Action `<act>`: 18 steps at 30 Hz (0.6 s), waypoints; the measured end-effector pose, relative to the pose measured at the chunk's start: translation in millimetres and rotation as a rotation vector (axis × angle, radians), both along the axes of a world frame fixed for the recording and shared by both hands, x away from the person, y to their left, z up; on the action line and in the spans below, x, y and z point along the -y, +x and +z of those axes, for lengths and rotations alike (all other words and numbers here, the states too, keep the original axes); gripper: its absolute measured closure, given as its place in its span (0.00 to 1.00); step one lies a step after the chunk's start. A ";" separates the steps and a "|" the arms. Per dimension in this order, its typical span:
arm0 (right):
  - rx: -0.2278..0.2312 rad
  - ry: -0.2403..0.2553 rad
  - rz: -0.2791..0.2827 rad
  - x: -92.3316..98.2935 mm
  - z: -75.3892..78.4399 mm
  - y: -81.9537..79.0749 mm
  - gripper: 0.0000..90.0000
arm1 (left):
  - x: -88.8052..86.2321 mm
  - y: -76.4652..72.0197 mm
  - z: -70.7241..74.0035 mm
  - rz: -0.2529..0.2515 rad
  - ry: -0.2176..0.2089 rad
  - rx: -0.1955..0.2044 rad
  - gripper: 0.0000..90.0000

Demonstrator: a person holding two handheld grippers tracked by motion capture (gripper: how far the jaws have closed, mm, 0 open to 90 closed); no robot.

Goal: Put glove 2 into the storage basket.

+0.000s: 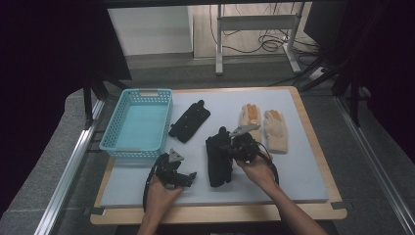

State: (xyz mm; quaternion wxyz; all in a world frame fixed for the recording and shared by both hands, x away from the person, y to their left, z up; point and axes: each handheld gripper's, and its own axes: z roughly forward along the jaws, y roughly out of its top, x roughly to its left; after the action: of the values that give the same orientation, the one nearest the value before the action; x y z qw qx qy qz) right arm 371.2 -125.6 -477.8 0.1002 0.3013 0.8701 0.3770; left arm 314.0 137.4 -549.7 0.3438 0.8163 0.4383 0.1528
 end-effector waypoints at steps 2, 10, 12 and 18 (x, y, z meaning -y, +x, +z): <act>-0.003 -0.012 0.005 -0.6 -4.8 -2.9 0.95 | -0.1 0.0 0.0 0.000 0.000 0.000 0.02; 0.035 0.021 -0.019 10.9 -3.8 3.9 0.75 | 0.0 -0.1 0.0 0.000 -0.001 -0.001 0.02; 0.037 0.024 -0.023 10.8 -1.2 11.2 0.73 | 0.0 -0.1 0.0 0.001 0.000 0.000 0.02; 0.004 0.069 -0.019 -3.7 -1.3 40.5 0.62 | -0.5 -0.1 0.3 -0.005 0.006 -0.002 0.02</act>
State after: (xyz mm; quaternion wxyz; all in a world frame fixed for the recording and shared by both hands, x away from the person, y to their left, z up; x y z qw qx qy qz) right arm 411.7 -121.9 -479.1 0.0953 0.3119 0.8536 0.4063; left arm 313.9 137.9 -549.4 0.3412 0.8186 0.4362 0.1525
